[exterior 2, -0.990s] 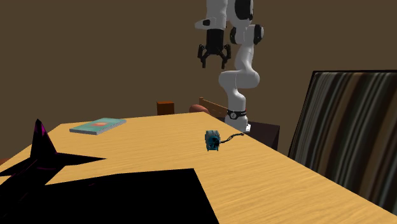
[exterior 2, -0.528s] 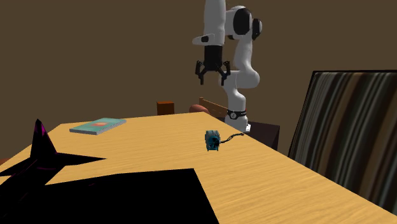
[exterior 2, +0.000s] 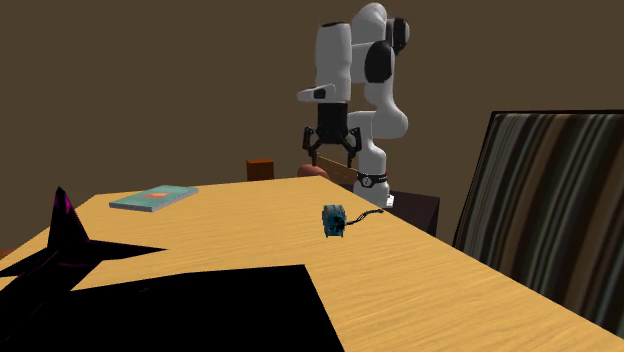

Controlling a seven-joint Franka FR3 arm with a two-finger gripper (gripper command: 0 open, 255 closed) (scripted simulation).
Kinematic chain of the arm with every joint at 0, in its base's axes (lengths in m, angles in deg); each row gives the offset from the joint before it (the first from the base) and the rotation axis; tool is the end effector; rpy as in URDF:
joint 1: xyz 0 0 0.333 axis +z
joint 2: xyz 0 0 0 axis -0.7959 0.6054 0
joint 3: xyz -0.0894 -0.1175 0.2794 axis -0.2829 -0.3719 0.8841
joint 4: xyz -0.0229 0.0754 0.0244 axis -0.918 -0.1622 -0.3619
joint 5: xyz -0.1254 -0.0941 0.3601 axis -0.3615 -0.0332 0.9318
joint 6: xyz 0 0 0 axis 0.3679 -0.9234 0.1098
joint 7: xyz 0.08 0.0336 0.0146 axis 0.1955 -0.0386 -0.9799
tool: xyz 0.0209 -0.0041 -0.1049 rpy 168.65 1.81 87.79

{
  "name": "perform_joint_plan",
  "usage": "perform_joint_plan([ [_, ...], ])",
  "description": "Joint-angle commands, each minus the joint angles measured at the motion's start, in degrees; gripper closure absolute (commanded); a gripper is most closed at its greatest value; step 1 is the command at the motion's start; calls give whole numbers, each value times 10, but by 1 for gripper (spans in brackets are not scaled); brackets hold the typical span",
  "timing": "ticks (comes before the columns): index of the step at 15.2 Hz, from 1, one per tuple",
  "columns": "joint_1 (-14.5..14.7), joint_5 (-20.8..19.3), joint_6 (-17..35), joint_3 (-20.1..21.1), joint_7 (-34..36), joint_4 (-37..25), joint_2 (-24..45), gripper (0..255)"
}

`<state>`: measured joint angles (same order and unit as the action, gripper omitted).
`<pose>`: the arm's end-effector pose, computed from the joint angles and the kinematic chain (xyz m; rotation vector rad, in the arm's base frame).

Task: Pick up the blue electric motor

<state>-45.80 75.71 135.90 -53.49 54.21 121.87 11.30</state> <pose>0.4357 0.0315 0.3957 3.1071 0.4504 -0.0105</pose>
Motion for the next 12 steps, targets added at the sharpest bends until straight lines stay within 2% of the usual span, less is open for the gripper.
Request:
perform_joint_plan([
  [1, 8, 8, 37, 2, -7, -9, 42, 0],
  [7, 24, 35, 128, 9, -39, -52, 170, 0],
  [12, 24, 38, 167, 10, -42, -43, 200, 0],
])
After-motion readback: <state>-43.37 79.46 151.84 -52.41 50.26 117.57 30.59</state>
